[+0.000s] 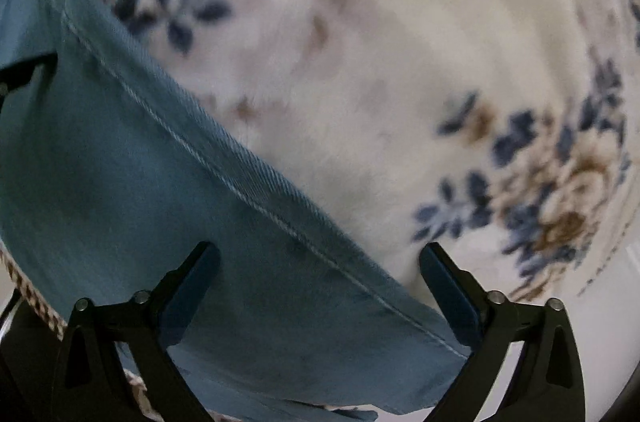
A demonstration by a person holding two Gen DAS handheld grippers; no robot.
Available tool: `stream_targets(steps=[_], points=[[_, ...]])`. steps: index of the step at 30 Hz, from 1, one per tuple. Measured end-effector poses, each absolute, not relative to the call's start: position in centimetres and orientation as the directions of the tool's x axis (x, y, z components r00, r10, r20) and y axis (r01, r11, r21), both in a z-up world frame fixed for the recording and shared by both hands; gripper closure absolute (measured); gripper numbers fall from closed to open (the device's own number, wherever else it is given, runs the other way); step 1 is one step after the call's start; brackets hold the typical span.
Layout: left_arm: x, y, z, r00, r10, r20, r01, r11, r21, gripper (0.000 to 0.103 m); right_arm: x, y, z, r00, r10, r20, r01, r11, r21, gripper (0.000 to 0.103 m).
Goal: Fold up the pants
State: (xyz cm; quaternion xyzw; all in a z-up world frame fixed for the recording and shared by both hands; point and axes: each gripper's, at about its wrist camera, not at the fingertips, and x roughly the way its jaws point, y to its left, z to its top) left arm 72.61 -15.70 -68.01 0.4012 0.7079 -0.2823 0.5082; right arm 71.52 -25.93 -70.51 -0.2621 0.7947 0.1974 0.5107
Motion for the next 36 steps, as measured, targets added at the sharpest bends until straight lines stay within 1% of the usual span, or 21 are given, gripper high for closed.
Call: stream_targets(steps=[1, 2, 3, 4, 5, 6, 7, 8, 9, 14, 15, 17, 20, 24, 25, 26, 27, 31, 35, 36], points=[[72.7, -15.7, -68.0, -0.170, 0.275, -0.946, 0.852, 0.524, -0.001, 0.031, 71.3, -26.1, -70.6, -0.356, -0.195, -0.914, -0.613, 0.787, 0.071, 0.021], [72.5, -15.8, -67.9, -0.181, 0.262, -0.948, 0.849, 0.529, -0.015, 0.042, 71.0, -26.2, -70.5, -0.362, -0.176, -0.915, -0.607, 0.789, 0.089, 0.026], [72.1, -15.9, -67.7, -0.190, 0.253, -0.949, 0.852, 0.523, -0.031, 0.054, 70.8, -26.3, -70.3, -0.362, -0.161, -0.918, -0.605, 0.790, 0.100, 0.036], [71.8, -15.9, -67.6, -0.201, 0.248, -0.948, 0.852, 0.521, -0.044, 0.058, 70.7, -26.5, -69.9, -0.353, -0.145, -0.924, -0.600, 0.793, 0.105, 0.051], [71.4, -15.9, -67.5, -0.213, 0.242, -0.947, 0.849, 0.526, -0.056, 0.071, 70.6, -26.8, -69.6, -0.342, -0.139, -0.929, -0.597, 0.796, 0.100, 0.060], [71.2, -15.8, -67.4, -0.218, 0.241, -0.946, 0.847, 0.529, -0.061, 0.079, 70.4, -27.1, -69.0, -0.325, -0.132, -0.936, -0.589, 0.803, 0.091, 0.073], [70.9, -15.7, -67.2, -0.212, 0.239, -0.948, 0.850, 0.524, -0.058, 0.084, 70.3, -27.4, -68.4, -0.314, -0.118, -0.942, -0.574, 0.814, 0.089, 0.082], [70.5, -15.5, -66.9, -0.206, 0.235, -0.950, 0.849, 0.525, -0.054, 0.089, 70.2, -28.0, -67.5, -0.303, -0.098, -0.948, -0.560, 0.823, 0.094, 0.086], [70.4, -15.2, -66.6, -0.202, 0.224, -0.953, 0.842, 0.536, -0.052, 0.092, 70.0, -28.5, -66.8, -0.291, -0.087, -0.953, -0.551, 0.829, 0.092, 0.091], [69.5, -13.1, -62.8, -0.143, 0.109, -0.984, 0.786, 0.617, -0.046, 0.095, 67.4, -31.5, -61.4, -0.216, 0.036, -0.976, -0.446, 0.885, 0.131, 0.093], [69.3, -12.7, -61.9, -0.144, 0.080, -0.986, 0.762, 0.645, -0.059, 0.096, 66.7, -31.9, -60.6, -0.200, 0.044, -0.979, -0.436, 0.891, 0.129, 0.094], [68.4, -12.2, -60.2, -0.100, 0.058, -0.993, 0.746, 0.665, -0.037, 0.096, 64.8, -32.3, -58.9, -0.183, 0.065, -0.981, -0.418, 0.898, 0.137, 0.094], [65.3, -10.8, -57.2, -0.060, 0.017, -0.998, 0.703, 0.710, -0.030, 0.096, 61.0, -32.8, -56.4, -0.142, 0.075, -0.987, -0.402, 0.907, 0.127, 0.095], [58.7, -8.9, -54.5, -0.013, -0.002, -1.000, 0.636, 0.771, -0.009, 0.096, 56.6, -32.6, -53.3, -0.091, 0.078, -0.993, -0.365, 0.925, 0.106, 0.095], [56.9, -9.1, -54.0, -0.027, -0.006, -1.000, 0.606, 0.795, -0.021, 0.096, 54.7, -32.8, -52.6, -0.096, 0.086, -0.992, -0.346, 0.931, 0.114, 0.095], [55.3, -8.7, -53.7, -0.041, -0.002, -0.999, 0.582, 0.812, -0.026, 0.096, 54.0, -30.7, -53.3, -0.099, 0.086, -0.991, -0.340, 0.933, 0.115, 0.095], [54.2, -8.5, -52.3, -0.052, -0.007, -0.999, 0.557, 0.830, -0.034, 0.096, 52.5, -30.3, -53.4, -0.099, 0.090, -0.991, -0.331, 0.936, 0.118, 0.095], [47.5, -7.1, -52.2, -0.101, -0.028, -0.994, 0.448, 0.891, -0.071, 0.096, 45.2, -28.8, -54.4, -0.156, 0.114, -0.981, -0.272, 0.950, 0.153, 0.095], [42.0, -6.1, -53.7, -0.120, -0.019, -0.993, 0.332, 0.941, -0.058, 0.096, 38.7, -27.7, -55.8, -0.212, 0.147, -0.966, -0.220, 0.956, 0.193, 0.095], [40.9, -5.6, -54.4, -0.139, -0.031, -0.990, 0.290, 0.954, -0.071, 0.096, 37.4, -27.5, -56.4, -0.225, 0.148, -0.963, -0.208, 0.959, 0.195, 0.095]])
